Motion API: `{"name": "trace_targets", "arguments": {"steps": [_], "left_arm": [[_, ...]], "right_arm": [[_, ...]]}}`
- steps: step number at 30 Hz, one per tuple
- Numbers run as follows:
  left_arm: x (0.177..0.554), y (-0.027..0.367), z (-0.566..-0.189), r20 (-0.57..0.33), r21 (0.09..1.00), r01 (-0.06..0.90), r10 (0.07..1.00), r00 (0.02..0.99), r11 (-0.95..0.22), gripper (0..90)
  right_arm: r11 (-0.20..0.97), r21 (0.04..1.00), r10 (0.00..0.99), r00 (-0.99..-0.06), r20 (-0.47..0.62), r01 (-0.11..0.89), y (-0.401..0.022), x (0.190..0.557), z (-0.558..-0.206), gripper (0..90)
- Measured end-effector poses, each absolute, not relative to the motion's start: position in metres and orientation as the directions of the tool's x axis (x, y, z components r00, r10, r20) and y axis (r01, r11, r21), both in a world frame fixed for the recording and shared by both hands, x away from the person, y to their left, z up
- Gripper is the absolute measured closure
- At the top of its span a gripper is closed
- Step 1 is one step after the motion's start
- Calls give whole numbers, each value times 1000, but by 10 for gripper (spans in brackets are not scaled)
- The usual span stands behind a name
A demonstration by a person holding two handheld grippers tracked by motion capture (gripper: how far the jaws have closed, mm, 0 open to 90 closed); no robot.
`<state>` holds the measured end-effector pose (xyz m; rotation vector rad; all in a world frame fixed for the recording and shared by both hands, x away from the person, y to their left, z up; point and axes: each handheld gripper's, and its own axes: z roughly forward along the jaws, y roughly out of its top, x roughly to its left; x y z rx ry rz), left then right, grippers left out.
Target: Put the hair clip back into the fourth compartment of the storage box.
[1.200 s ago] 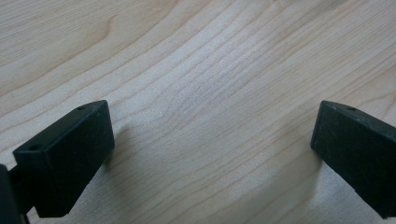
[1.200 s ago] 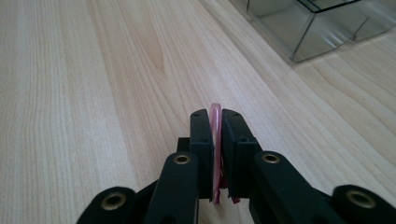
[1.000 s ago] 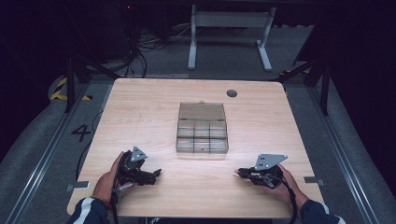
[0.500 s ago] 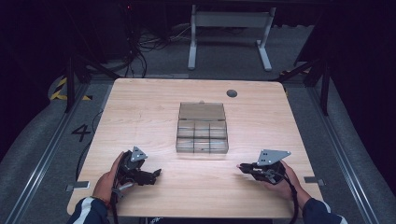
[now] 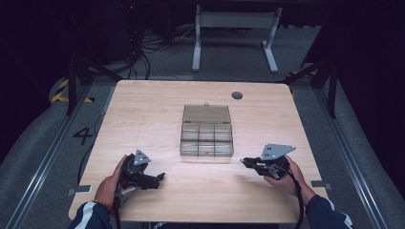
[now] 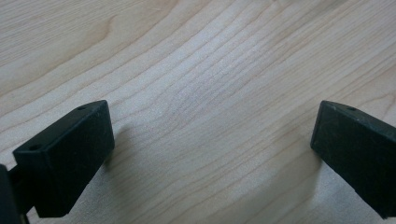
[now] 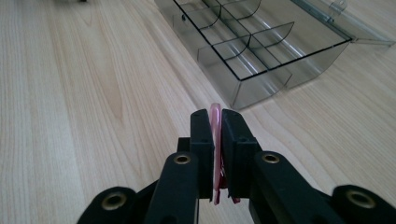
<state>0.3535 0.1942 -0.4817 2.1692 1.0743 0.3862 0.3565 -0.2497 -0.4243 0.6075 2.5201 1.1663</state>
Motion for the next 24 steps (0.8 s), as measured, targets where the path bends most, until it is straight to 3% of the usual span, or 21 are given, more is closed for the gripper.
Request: {"name": "trace_targets", "arguments": {"steps": [24], "left_arm": [[353,194,-482,-32,688,587,791,611,-426,1]], "right_arm": [[568,794,477,-873,-101,218,-227,376,-403,845]]}}
